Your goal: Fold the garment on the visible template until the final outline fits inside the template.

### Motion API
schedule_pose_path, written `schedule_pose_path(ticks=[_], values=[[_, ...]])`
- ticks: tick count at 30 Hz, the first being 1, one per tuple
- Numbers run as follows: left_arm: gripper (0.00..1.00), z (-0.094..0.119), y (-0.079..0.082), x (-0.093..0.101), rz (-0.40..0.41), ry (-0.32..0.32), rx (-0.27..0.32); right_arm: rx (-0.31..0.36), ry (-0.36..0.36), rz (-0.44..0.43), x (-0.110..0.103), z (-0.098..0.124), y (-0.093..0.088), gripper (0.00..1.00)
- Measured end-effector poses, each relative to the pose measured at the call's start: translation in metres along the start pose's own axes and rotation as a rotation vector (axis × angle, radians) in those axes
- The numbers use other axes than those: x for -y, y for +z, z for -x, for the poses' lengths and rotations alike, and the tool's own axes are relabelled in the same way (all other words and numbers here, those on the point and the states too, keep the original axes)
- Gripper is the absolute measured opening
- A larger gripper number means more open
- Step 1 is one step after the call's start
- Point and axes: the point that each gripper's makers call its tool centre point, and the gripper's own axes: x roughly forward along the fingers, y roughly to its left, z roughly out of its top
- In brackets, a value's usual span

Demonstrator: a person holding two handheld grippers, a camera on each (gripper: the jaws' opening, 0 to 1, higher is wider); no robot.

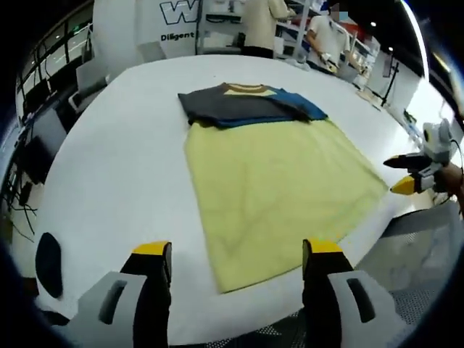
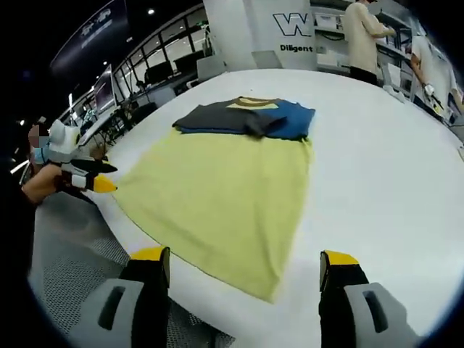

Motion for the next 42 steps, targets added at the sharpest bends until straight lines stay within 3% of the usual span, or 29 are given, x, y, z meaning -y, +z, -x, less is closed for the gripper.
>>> schedule_pose_path(ticks=[2,4,8,16,20,23,36,42], values=[[0.63,0.001,-0.001,0.0,0.015,0.0,-0.004,-0.005,-0.008,-0.002,0.002,0.0,-0.003,0.79],[0.59,0.002,0.001,0.0,0.034,0.007,0.021,-0.009,-0.004,-0.014,0.001,0.0,-0.004,0.7],[0.57,0.0,-0.013,0.001,0.028,0.013,-0.047,-0.026,-0.029,-0.014,0.004,-0.001,-0.01,0.6],[0.44,0.004,-0.023,0.0,0.049,0.015,-0.078,-0.069,-0.072,-0.015,0.009,0.0,-0.02,0.45],[0.4,0.003,-0.028,0.0,0.051,0.021,-0.087,-0.076,-0.083,-0.044,0.009,0.001,-0.023,0.26],[0.37,0.003,-0.031,0.0,0.07,0.017,-0.1,-0.075,-0.095,-0.056,0.011,0.002,-0.024,0.27],[0.17,0.003,-0.034,-0.006,0.111,0.019,-0.104,-0.099,-0.128,-0.112,0.02,0.003,-0.035,0.1],[0.1,0.002,-0.035,-0.01,0.076,0.034,-0.117,-0.106,-0.141,-0.127,0.022,0.002,-0.039,0.0]])
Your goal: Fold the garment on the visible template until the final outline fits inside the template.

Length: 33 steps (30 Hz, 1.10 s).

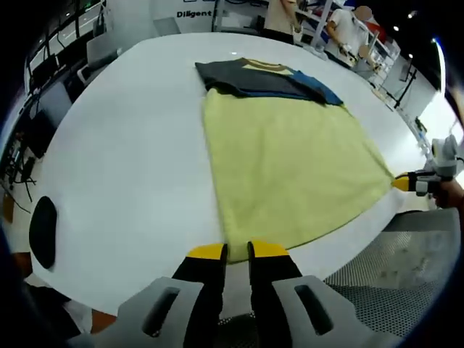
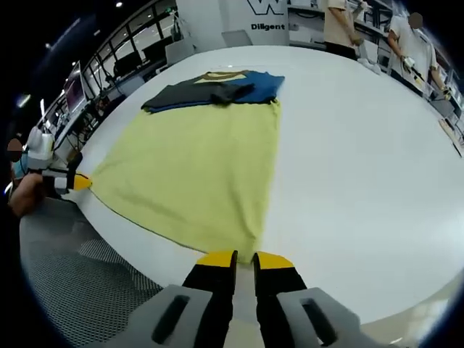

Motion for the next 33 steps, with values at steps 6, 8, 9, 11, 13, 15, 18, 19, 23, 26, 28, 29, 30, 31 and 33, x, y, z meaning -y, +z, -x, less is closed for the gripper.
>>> schedule_pose_path(ticks=[6,8,9,11,13,15,18,19,23,26,28,29,30,31,33], values=[[0.07,-0.001,0.0,-0.002,-0.028,0.005,-0.008,0.002,0.001,-0.028,0.002,0.0,0.001,0.0],[0.07,-0.001,0.0,-0.001,-0.045,0.004,-0.009,-0.002,-0.002,-0.02,0.001,0.0,0.001,0.0],[0.07,-0.001,0.0,-0.001,-0.048,0.005,-0.009,-0.005,-0.003,-0.014,0.001,0.0,0.0,0.0],[0.05,-0.001,0.0,0.0,-0.058,-0.001,-0.012,-0.006,-0.008,-0.008,0.001,0.001,0.001,0.0],[0.04,0.0,-0.001,0.001,-0.056,-0.004,-0.015,-0.009,-0.011,-0.007,0.002,0.001,0.001,0.0],[0.04,0.0,-0.002,0.001,-0.063,-0.006,-0.022,-0.016,-0.007,-0.01,0.002,0.002,0.0,0.0],[0.04,0.001,-0.003,0.001,-0.067,-0.011,-0.033,-0.026,-0.01,0.005,0.003,0.004,0.0,0.0],[0.04,0.001,-0.004,0.002,-0.069,-0.017,-0.036,-0.029,-0.012,0.01,0.003,0.005,0.0,0.0],[0.04,0.003,-0.007,0.003,-0.074,-0.027,-0.051,-0.053,-0.013,0.043,0.002,0.008,-0.002,0.0],[0.04,0.004,-0.01,0.003,-0.076,-0.029,-0.067,-0.071,-0.011,0.067,0.001,0.009,-0.005,0.0],[0.04,0.005,-0.011,0.003,-0.081,-0.03,-0.078,-0.077,-0.01,0.07,0.0,0.01,-0.006,0.0],[0.04,0.005,-0.012,0.003,-0.088,-0.029,-0.084,-0.082,-0.008,0.074,0.0,0.01,-0.007,0.0],[0.04,0.006,-0.013,0.003,-0.09,-0.027,-0.086,-0.087,-0.006,0.074,0.0,0.01,-0.008,0.0],[0.04,0.006,-0.013,0.003,-0.095,-0.027,-0.09,-0.088,-0.006,0.072,-0.001,0.01,-0.008,0.0],[0.04,0.007,-0.015,0.002,-0.102,-0.023,-0.098,-0.099,0.0,0.085,-0.002,0.012,-0.01,0.0]])
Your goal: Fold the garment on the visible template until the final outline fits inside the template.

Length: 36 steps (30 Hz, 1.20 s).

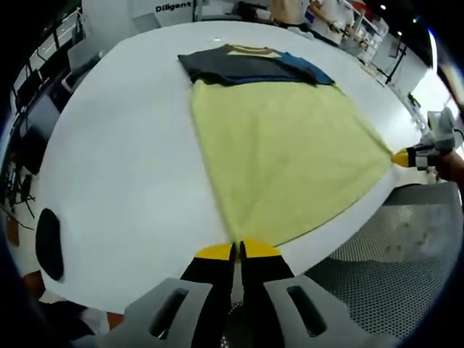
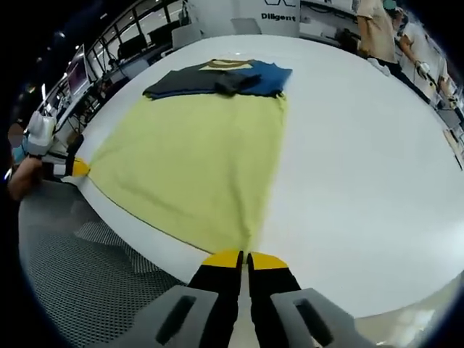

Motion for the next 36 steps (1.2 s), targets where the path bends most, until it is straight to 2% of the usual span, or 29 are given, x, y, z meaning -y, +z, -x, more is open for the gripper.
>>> schedule_pose_path(ticks=[6,12,25,29,36], values=[[0.04,0.001,-0.004,0.0,-0.021,-0.001,-0.021,-0.02,0.007,0.019,-0.002,0.002,-0.003,0.0],[0.04,0.003,-0.008,0.0,-0.031,-0.004,-0.045,-0.043,0.021,-0.006,-0.003,0.007,-0.007,0.0],[0.04,0.008,-0.02,0.004,-0.052,-0.012,-0.1,-0.097,0.047,-0.004,-0.01,0.013,-0.017,0.0],[0.04,0.012,-0.018,0.005,-0.05,-0.009,-0.097,-0.077,0.051,0.001,-0.01,0.016,-0.012,0.0],[0.04,0.021,-0.006,0.003,-0.021,0.0,-0.058,0.024,0.055,-0.033,-0.006,0.025,0.01,0.0]])
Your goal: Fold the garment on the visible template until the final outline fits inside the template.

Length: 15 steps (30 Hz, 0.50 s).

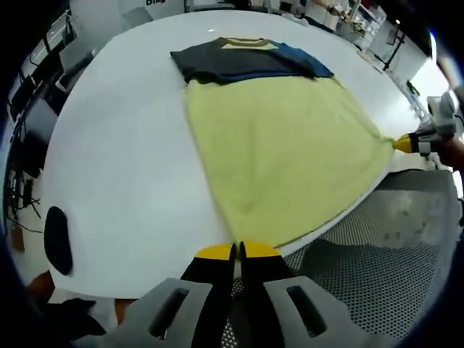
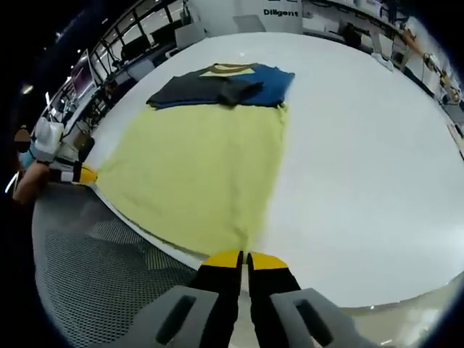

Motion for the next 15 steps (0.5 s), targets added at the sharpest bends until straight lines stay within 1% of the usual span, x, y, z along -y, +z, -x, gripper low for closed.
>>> schedule_pose_path(ticks=[2,6,8,9,11,13,14,15], values=[[0.04,0.003,0.004,-0.001,0.006,0.003,0.014,0.02,0.003,-0.002,0.0,0.003,0.007,0.0],[0.04,0.01,0.017,-0.004,0.014,0.012,0.055,0.056,0.0,0.0,0.0,0.01,0.021,0.0],[0.04,0.012,0.024,-0.005,0.031,0.006,0.08,0.074,0.001,0.0,0.001,0.012,0.028,0.0],[0.04,0.013,0.026,-0.006,0.036,0.008,0.088,0.076,0.001,-0.001,0.001,0.012,0.029,0.0],[0.04,0.014,0.031,-0.008,0.04,0.009,0.097,0.096,0.0,0.001,0.001,0.015,0.037,0.0],[0.04,0.017,0.037,-0.008,0.044,0.011,0.113,0.1,-0.001,0.002,0.002,0.015,0.04,0.0],[0.04,0.021,0.045,-0.009,0.046,0.012,0.133,0.113,-0.003,0.005,0.003,0.017,0.045,0.0],[0.04,0.022,0.049,-0.01,0.049,0.014,0.143,0.116,-0.003,0.007,0.003,0.017,0.047,0.0]])
